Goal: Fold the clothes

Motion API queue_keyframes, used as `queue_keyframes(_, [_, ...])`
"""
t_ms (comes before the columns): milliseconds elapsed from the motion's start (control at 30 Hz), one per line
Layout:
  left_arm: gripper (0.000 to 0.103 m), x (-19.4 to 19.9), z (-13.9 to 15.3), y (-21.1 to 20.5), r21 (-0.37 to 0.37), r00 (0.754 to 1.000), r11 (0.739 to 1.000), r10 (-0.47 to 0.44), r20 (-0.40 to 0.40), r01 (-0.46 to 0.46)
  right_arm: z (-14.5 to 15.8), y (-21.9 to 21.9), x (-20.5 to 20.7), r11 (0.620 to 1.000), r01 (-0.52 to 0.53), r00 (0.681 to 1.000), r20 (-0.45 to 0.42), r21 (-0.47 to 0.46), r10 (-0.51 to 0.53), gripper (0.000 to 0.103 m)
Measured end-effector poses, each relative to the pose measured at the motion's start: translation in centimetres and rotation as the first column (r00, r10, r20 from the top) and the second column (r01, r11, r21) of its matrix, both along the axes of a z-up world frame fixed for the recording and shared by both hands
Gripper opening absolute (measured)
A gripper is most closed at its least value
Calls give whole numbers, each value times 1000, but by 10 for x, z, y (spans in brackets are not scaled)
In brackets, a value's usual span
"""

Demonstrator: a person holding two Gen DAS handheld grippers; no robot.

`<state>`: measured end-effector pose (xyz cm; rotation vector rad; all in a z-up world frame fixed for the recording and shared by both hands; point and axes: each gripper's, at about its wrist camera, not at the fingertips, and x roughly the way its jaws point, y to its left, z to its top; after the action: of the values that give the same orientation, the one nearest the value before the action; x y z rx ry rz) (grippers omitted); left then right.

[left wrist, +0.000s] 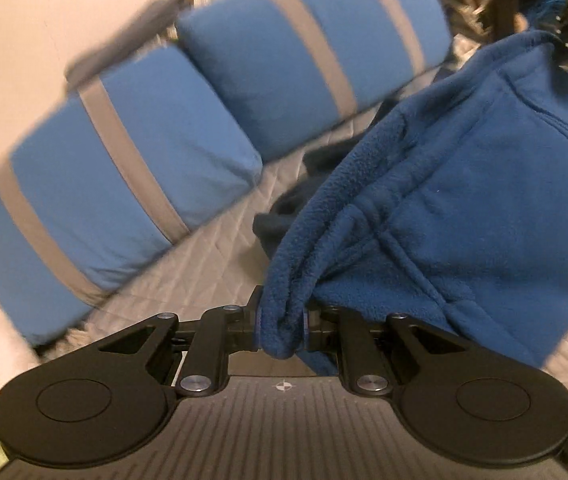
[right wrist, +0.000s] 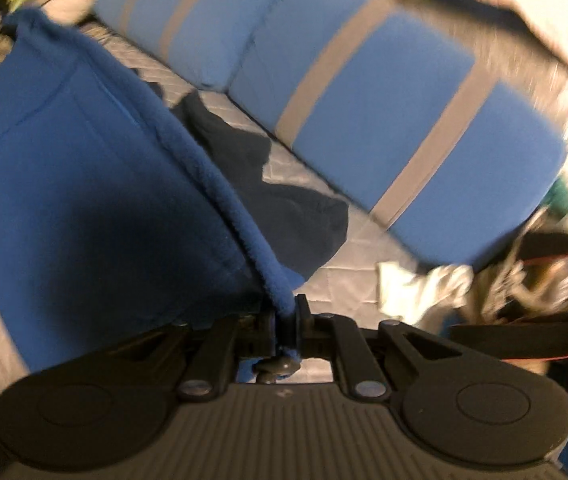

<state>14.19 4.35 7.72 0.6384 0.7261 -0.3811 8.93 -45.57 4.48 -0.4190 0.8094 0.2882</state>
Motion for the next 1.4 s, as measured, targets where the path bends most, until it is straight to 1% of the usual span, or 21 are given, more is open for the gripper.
queue_keyframes(100, [13,44,-32,7,-46,994,998,29,-102,-34,-24,-9,36,998,23,998,-56,54,-20,9])
queue_keyframes(233, [15,70,-60,16,-98,983,993,43,-181,-61,-46,-19,59,993,46,994,-104,111,-34,12])
queue_keyframes(267, [16,74,-65,18,-109,980,992,42,-194,-64,-49,-22,63,990,56,992,-116,128,-41,20])
queue_keyframes(333, [18,77,-69,23,-141,976,987,41,-214,-73,-53,-29,63,980,82,990,-130,182,-58,22])
queue_keyframes(367, [20,78,-70,26,-158,974,984,43,-223,-79,-53,-34,63,973,95,989,-134,211,-68,32])
queue_keyframes(400, [21,80,-71,29,-174,972,981,44,-232,-86,-54,-39,62,965,113,987,-137,237,-82,36])
queue_keyframes(467, [27,82,-72,35,-211,968,972,48,-246,-102,-54,-52,60,939,155,982,-148,306,-114,49])
queue_keyframes(533, [33,83,-70,45,-262,966,955,69,-248,-136,-55,-65,53,906,162,982,-151,391,-111,53])
queue_keyframes(567, [38,82,-69,50,-288,966,945,82,-244,-153,-55,-72,49,887,163,983,-151,432,-107,57])
queue_keyframes(633, [42,80,-67,63,-340,967,922,110,-230,-186,-58,-79,41,860,160,984,-147,485,-100,65])
queue_keyframes(767, [50,73,-67,85,-471,963,852,127,-238,-229,-65,-89,33,800,180,983,-139,572,-122,68])
queue_keyframes(867, [51,71,-72,95,-546,956,799,118,-270,-253,-72,-96,34,744,207,978,-142,635,-151,68])
queue_keyframes(1000, [51,71,-83,100,-607,946,743,112,-305,-284,-79,-103,40,668,226,974,-143,709,-178,67])
queue_keyframes(1067, [51,72,-88,102,-630,941,717,113,-319,-299,-82,-104,42,649,231,972,-143,725,-187,66])
queue_keyframes(1133, [51,76,-93,104,-651,937,691,119,-328,-316,-84,-104,44,642,234,971,-146,731,-188,61])
queue_keyframes(1200, [51,82,-97,106,-672,930,659,127,-344,-338,-87,-104,44,634,239,970,-149,736,-192,50])
queue_keyframes(1267, [50,87,-102,108,-701,922,616,118,-368,-358,-90,-104,43,623,245,968,-153,743,-198,45])
queue_keyframes(1300, [48,88,-103,108,-712,919,601,107,-379,-364,-91,-103,43,625,246,968,-152,740,-201,39])
queue_keyframes(1333, [30,88,-103,107,-717,918,594,102,-383,-365,-92,-103,42,628,250,966,-149,737,-209,34])
queue_keyframes(1367, [19,87,-102,105,-714,919,598,109,-379,-365,-94,-103,40,627,256,964,-149,736,-219,20])
queue_keyframes(1400, [19,84,-99,103,-713,923,604,114,-366,-357,-94,-104,38,625,256,964,-143,737,-226,13])
